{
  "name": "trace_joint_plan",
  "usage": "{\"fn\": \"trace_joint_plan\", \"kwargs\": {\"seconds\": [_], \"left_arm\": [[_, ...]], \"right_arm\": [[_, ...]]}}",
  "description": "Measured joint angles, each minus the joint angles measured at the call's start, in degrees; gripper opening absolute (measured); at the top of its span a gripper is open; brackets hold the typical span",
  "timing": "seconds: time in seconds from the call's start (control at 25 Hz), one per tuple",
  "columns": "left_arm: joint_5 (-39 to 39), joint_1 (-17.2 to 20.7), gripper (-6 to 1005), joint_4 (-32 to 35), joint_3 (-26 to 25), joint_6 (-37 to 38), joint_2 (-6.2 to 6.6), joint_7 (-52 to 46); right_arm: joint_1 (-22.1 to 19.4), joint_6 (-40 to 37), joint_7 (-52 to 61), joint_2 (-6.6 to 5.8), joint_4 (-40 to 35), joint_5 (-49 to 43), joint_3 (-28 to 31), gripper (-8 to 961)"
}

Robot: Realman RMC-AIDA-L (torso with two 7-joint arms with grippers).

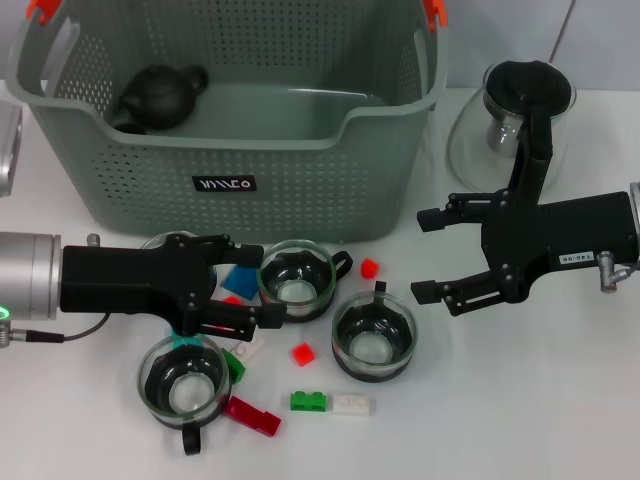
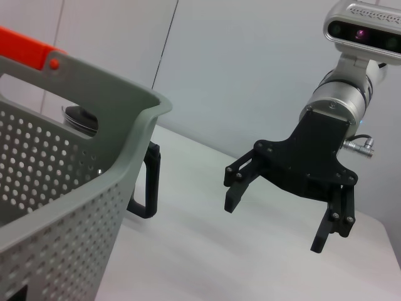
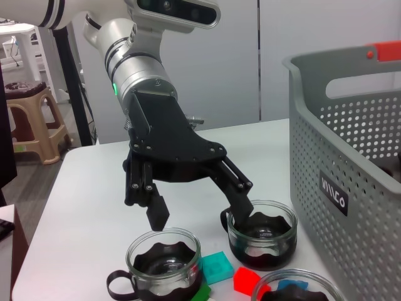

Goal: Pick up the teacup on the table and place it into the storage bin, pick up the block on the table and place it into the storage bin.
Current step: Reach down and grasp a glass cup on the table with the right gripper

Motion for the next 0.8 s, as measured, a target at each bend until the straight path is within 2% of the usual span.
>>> {"fn": "trace_joint_plan", "kwargs": {"seconds": [0.68, 0.8], "left_arm": [[0.0, 0.0, 932, -0.3, 0.0, 1.1, -0.04, 0.1], [-0.4, 0.1, 932, -0.6, -0.2, 3.0, 0.35, 0.1]], "right_arm": [[0.3, 0.0, -0.1, -0.01, 0.0, 0.0, 0.2, 945], [0.4, -0.2, 0.3, -0.01, 0.0, -0.1, 0.0, 945]]}}
